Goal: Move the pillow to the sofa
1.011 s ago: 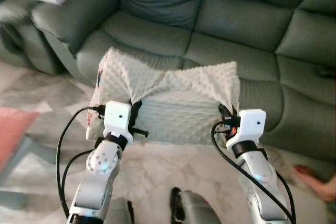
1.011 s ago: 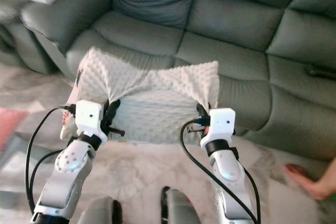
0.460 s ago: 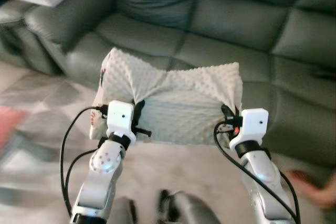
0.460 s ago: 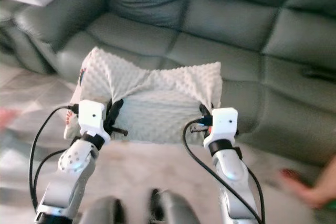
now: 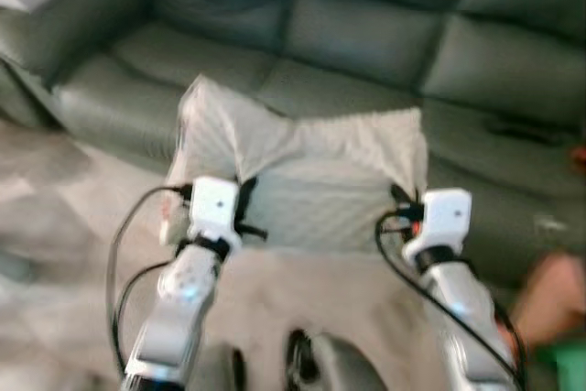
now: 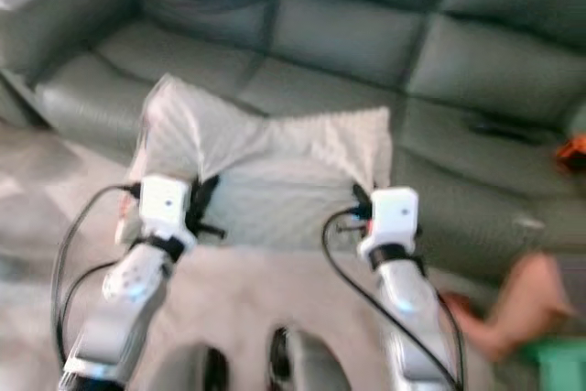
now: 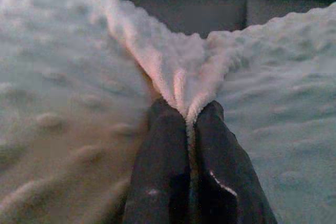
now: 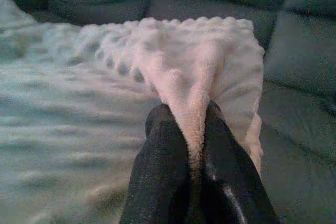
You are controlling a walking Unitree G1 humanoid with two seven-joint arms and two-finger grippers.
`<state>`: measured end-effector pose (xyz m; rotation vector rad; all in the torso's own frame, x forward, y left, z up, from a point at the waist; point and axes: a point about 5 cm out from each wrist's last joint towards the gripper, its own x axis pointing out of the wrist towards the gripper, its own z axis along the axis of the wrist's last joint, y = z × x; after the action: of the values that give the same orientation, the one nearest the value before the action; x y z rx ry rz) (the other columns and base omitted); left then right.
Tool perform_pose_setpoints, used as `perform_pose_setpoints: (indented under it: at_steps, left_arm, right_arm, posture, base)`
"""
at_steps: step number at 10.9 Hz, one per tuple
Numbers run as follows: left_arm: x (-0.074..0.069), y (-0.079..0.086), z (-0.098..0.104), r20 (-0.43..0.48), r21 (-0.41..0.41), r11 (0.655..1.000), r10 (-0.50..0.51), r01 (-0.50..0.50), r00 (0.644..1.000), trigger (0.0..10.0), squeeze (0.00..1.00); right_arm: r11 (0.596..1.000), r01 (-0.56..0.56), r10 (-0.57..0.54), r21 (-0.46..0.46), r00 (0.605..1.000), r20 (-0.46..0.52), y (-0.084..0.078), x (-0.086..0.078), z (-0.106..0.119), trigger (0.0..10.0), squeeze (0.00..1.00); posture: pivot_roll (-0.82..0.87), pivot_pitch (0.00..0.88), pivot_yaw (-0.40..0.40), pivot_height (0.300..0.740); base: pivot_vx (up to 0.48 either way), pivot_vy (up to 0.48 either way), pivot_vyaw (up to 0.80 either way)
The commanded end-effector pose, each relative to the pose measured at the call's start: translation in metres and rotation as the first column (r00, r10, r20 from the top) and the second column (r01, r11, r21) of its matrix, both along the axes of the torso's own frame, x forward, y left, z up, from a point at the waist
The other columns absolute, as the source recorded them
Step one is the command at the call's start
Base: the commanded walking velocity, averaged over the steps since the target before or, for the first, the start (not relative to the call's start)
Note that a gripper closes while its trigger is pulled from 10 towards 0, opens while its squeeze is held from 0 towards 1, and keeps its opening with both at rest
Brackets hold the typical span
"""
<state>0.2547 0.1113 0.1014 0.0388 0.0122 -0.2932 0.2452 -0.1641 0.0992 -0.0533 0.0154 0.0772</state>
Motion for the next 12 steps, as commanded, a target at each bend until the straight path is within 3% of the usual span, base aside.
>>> perform_pose_setpoints:
  at_steps: [1,4,8,12]
  left_arm:
    - [0.0009,0.019,0.0027,0.015,0.015,0.997,0.08,-0.08,0.997,10.0,0.0]
    - [0.0007,0.0178,0.0045,0.024,0.0,0.999,0.052,-0.052,0.998,10.0,0.0]
    - [0.0001,0.017,0.0047,0.021,-0.005,1.0,0.03,-0.03,0.999,10.0,0.0]
    - [0.002,0.0159,0.005,0.024,-0.006,1.0,0.021,-0.021,0.999,10.0,0.0]
  right_arm:
    - [0.994,0.103,-0.103,-0.022,0.995,0.011,-0.0216,-0.0022,0.0033,10.0,0.0]
    - [0.994,0.104,-0.104,-0.022,0.995,0.0,-0.0214,-0.0016,0.0022,10.0,0.0]
    - [0.994,0.106,-0.107,-0.024,0.994,-0.007,-0.0213,-0.0034,0.0012,10.0,0.0]
    - [0.994,0.104,-0.104,-0.022,0.995,-0.008,-0.0208,-0.0026,0.0,10.0,0.0]
  posture:
    - [-0.05,0.189,-0.057,0.74]
    - [-0.05,0.193,-0.056,0.74]
    - [-0.05,0.198,-0.053,0.74]
    - [-0.05,0.193,-0.05,0.74]
  base:
    - [0.0,0.0,0.0]
    - [0.0,0.0,0.0]
    - [0.283,0.0,-0.53]
    - [0.357,0.0,0.0]
